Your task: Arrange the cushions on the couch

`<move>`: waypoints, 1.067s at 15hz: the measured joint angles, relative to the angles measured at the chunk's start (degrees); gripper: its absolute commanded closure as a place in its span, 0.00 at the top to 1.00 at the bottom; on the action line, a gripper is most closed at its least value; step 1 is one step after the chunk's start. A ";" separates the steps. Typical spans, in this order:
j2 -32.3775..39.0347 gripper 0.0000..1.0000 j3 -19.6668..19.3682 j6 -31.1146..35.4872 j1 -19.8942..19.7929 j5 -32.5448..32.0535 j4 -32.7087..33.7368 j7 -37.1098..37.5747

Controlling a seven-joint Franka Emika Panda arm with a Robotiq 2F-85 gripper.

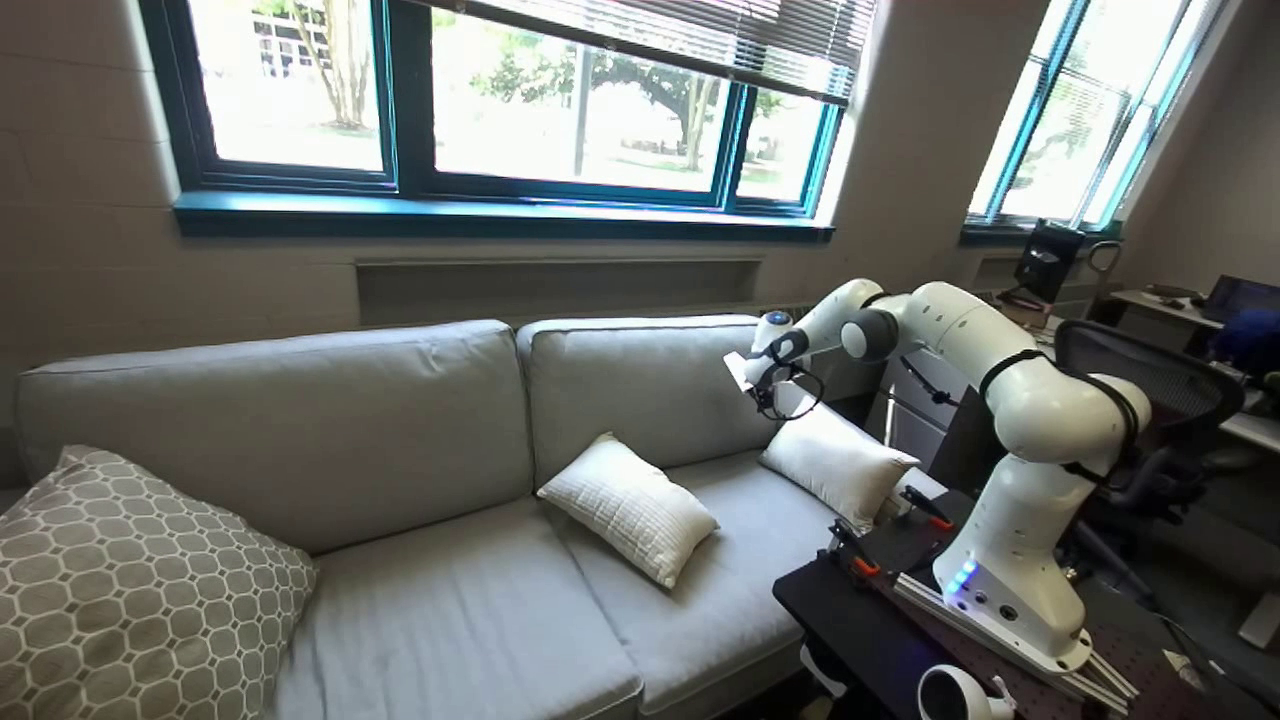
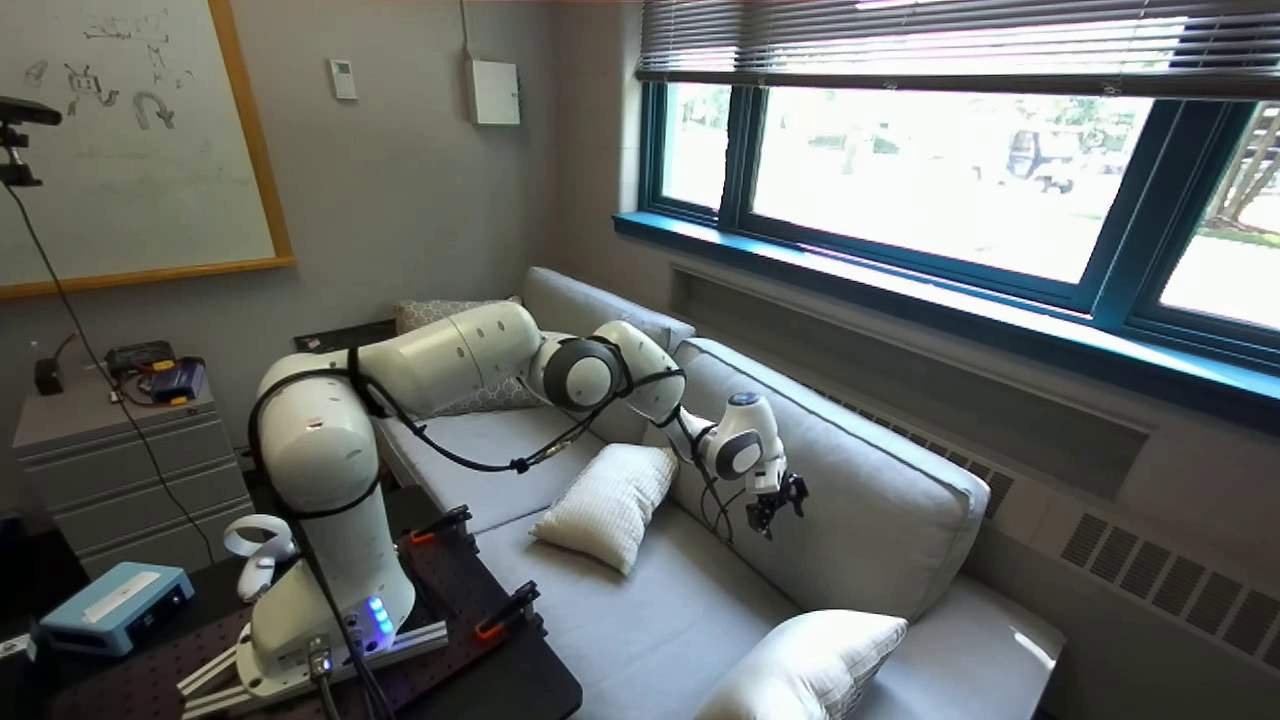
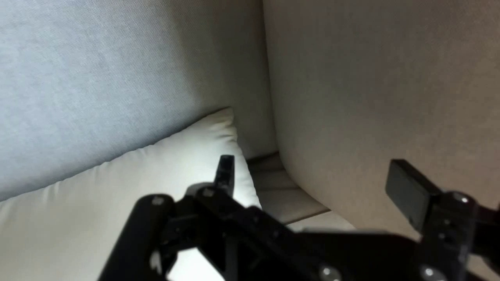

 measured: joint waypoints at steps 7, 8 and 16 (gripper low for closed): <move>-1.37 1.00 -11.99 32.30 9.83 0.46 -20.85 3.64; -1.38 1.00 -13.89 37.62 11.58 1.24 -24.24 4.11; -13.04 1.00 0.50 41.07 6.76 5.49 -33.67 -14.26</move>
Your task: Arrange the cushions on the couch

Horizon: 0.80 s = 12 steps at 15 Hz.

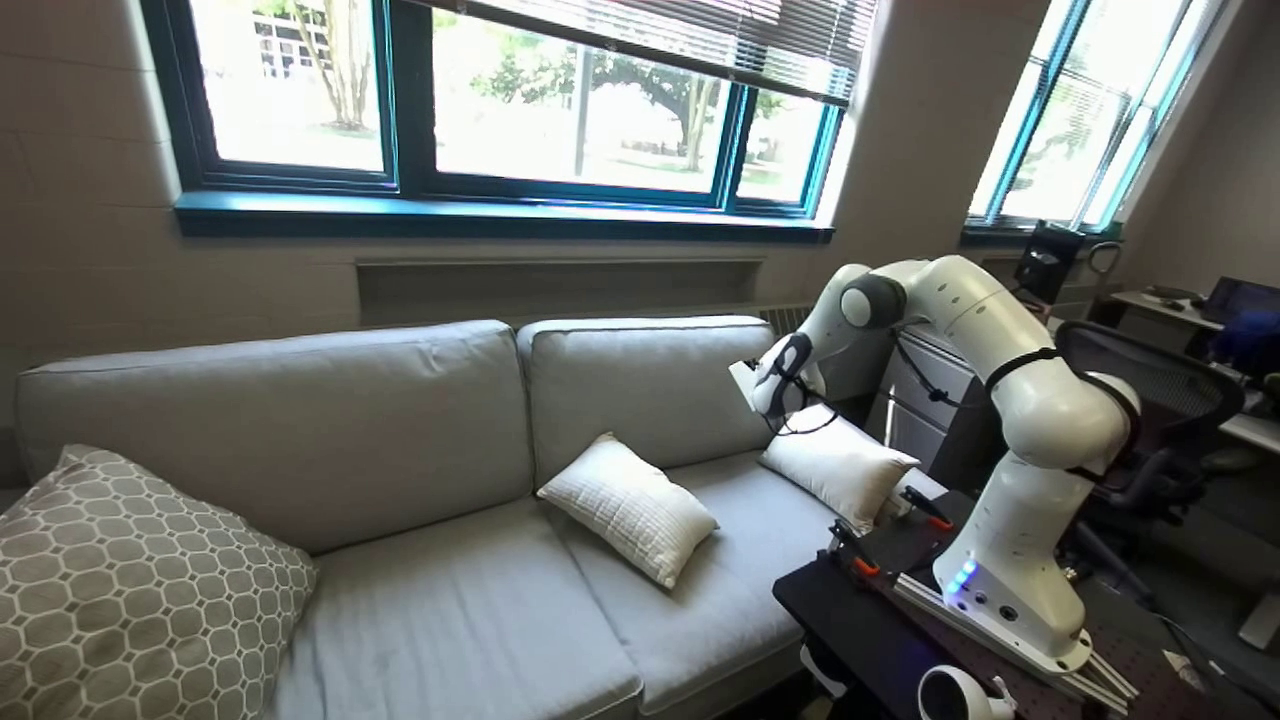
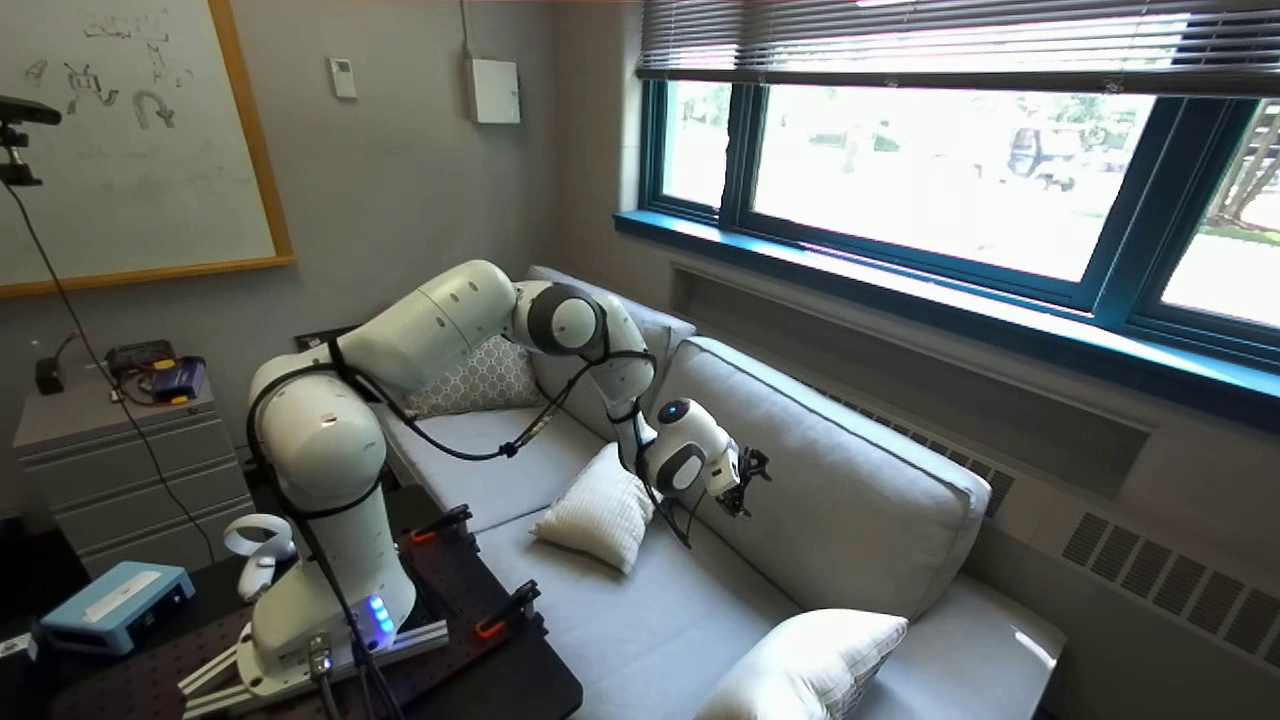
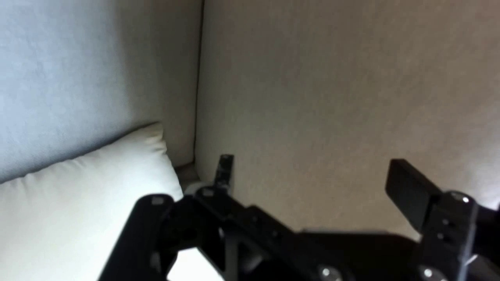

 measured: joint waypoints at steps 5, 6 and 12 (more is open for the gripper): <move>-5.32 1.00 7.99 -0.45 -5.52 -0.28 -5.60 -8.04; -5.32 1.00 8.01 -0.44 -5.51 -0.35 -5.78 -8.04; -4.73 1.00 11.14 -0.43 -7.06 2.49 -4.76 -15.64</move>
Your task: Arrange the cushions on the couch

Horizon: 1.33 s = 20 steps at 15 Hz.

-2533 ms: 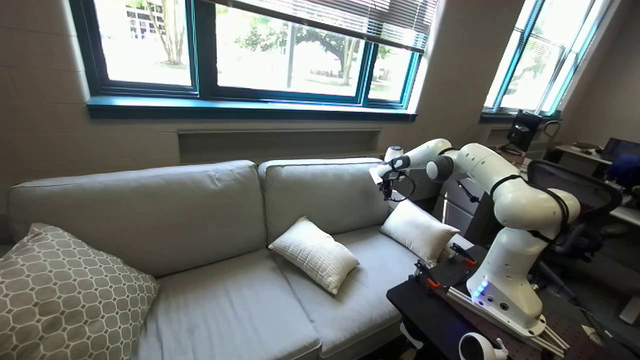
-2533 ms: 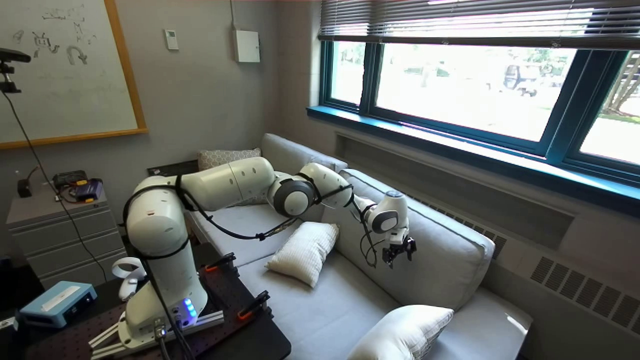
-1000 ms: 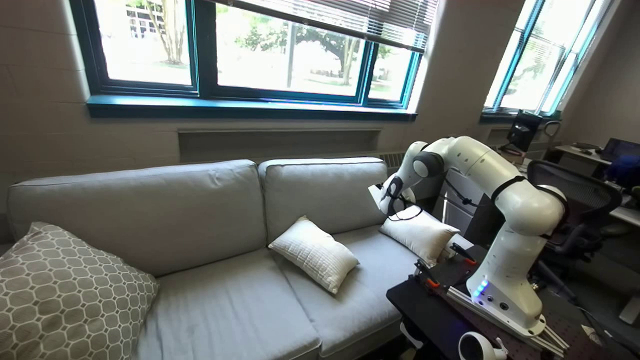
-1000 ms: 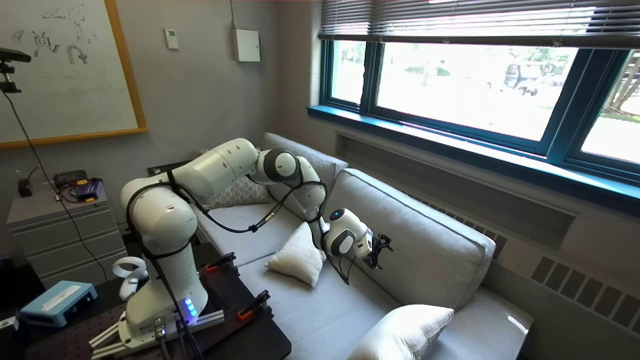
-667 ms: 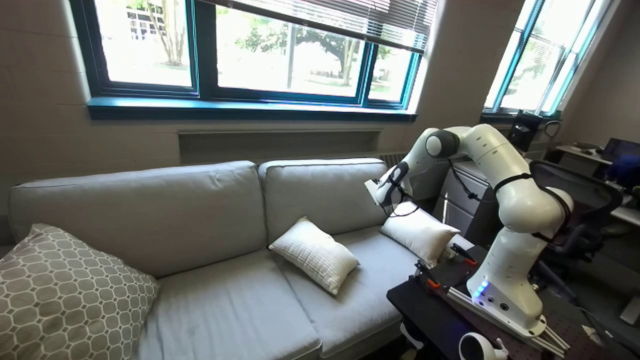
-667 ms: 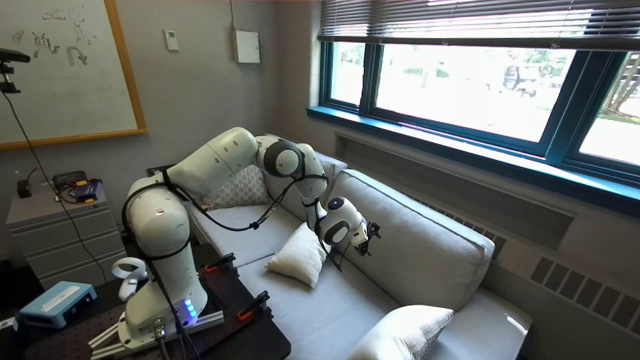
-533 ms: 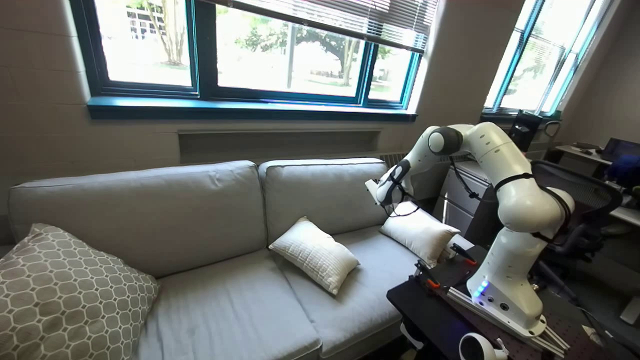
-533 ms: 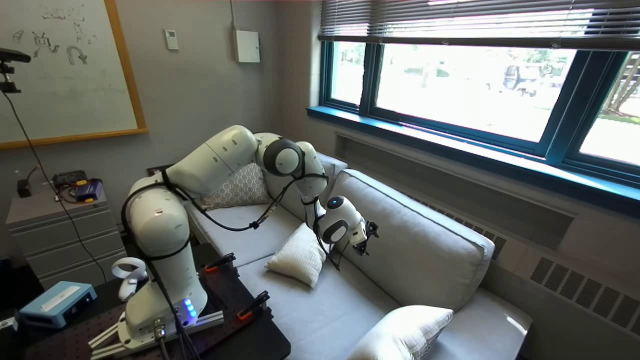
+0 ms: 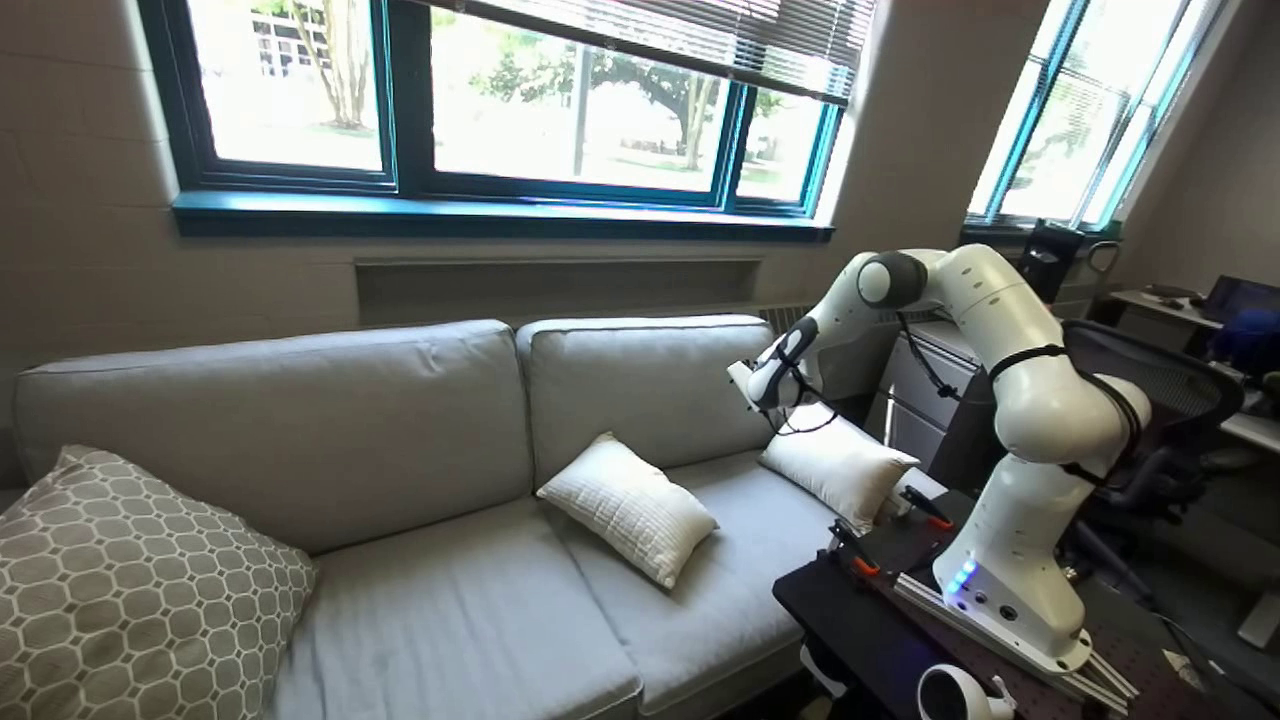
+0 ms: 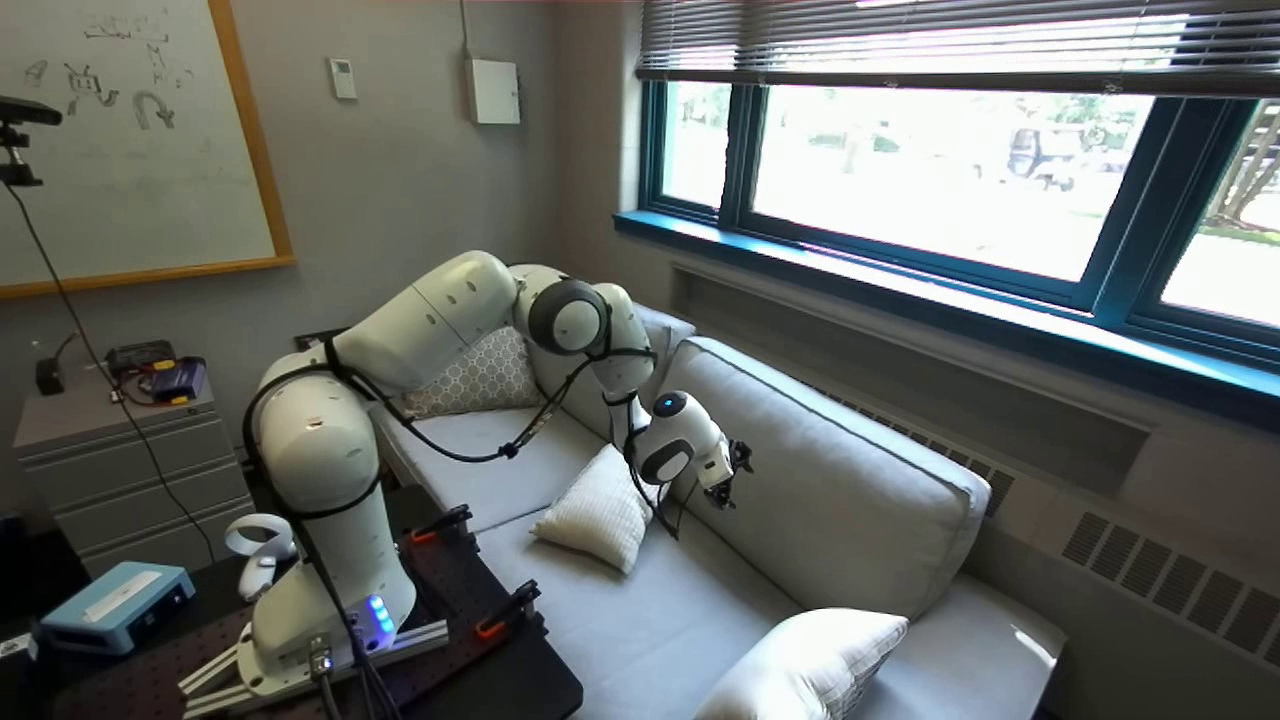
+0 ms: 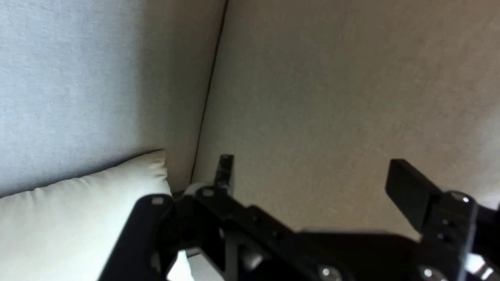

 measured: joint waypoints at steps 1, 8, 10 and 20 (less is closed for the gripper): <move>0.38 1.00 0.81 -0.36 -0.13 0.02 0.98 -2.51; 5.75 1.00 1.82 -16.75 7.50 0.66 17.51 -19.32; 7.84 1.00 1.83 -23.91 10.14 0.65 23.72 -23.20; 14.83 1.00 -2.44 -38.29 16.41 0.34 38.13 -27.21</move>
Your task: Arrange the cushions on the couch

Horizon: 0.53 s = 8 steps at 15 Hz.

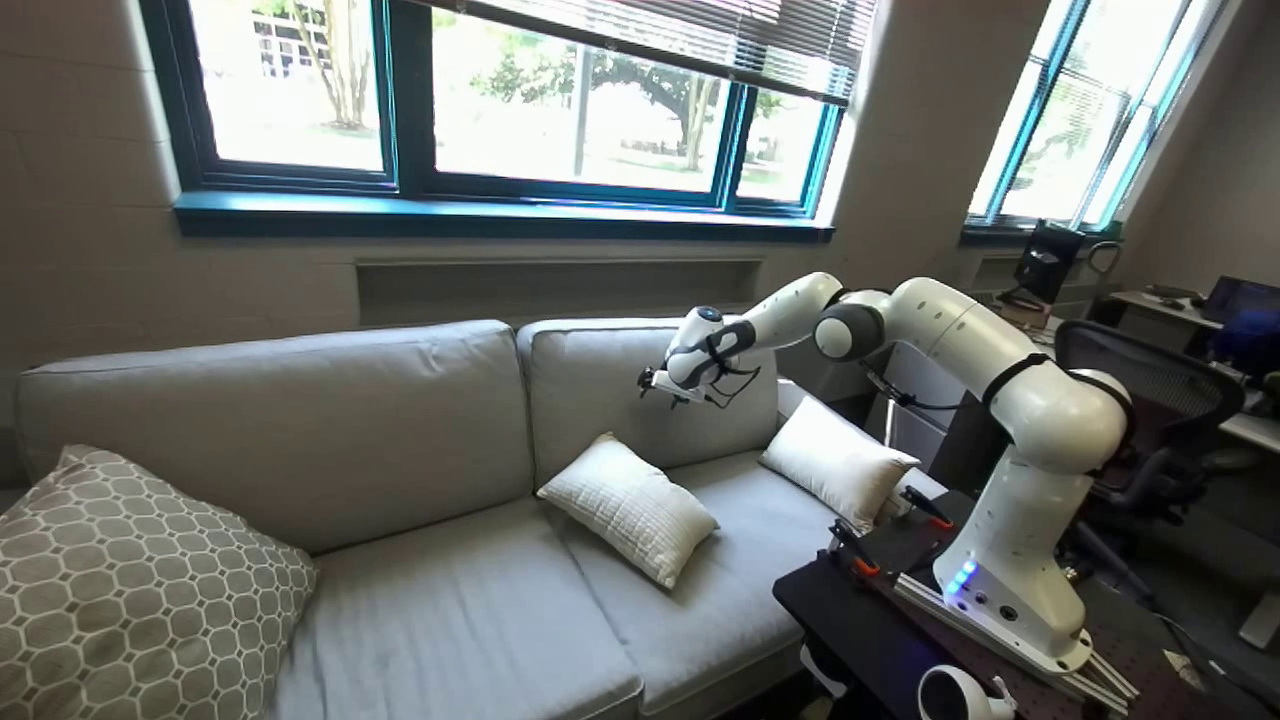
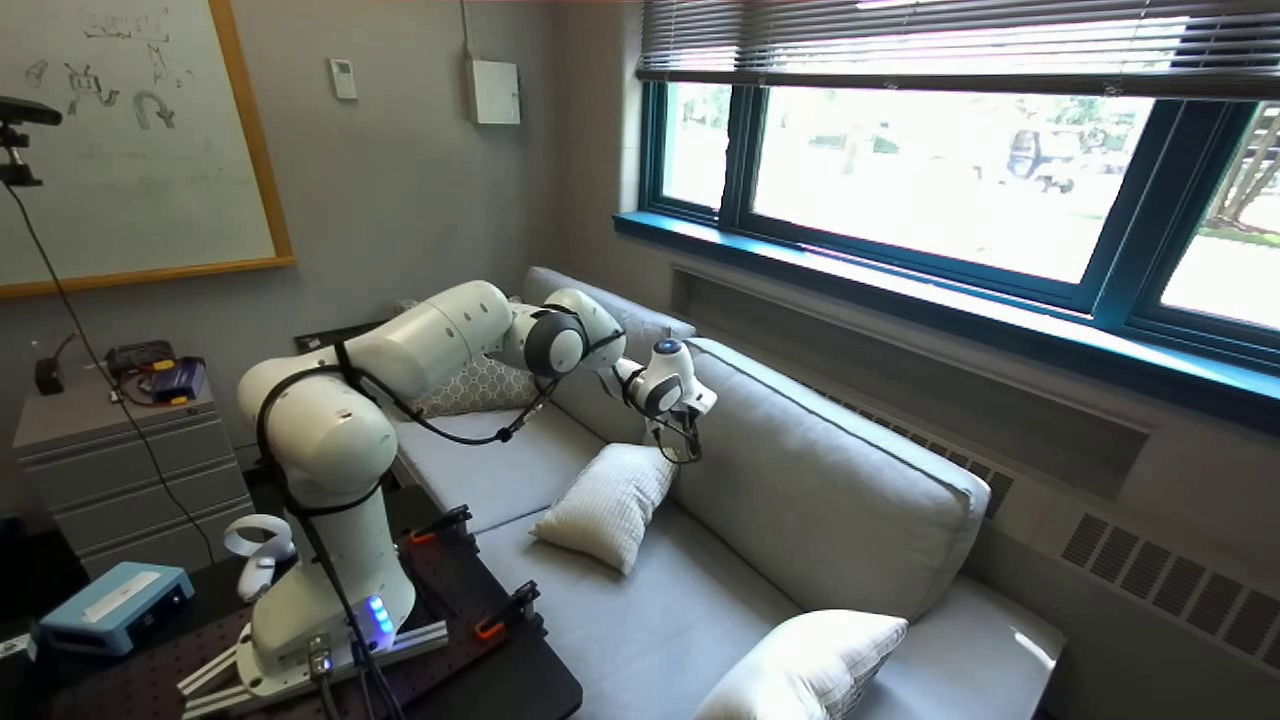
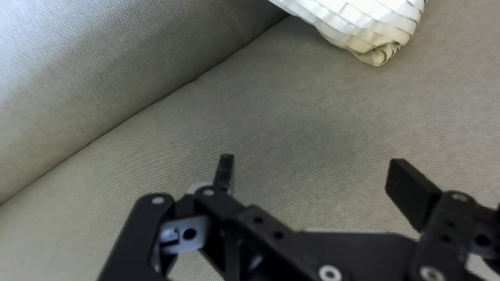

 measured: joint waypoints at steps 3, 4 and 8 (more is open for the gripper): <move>0.09 1.00 -0.05 -0.01 0.05 0.05 0.04 -0.25; 0.23 1.00 -0.05 -0.31 0.14 -0.01 0.07 -0.69; 2.68 1.00 0.25 -6.73 0.89 -1.53 2.92 -5.18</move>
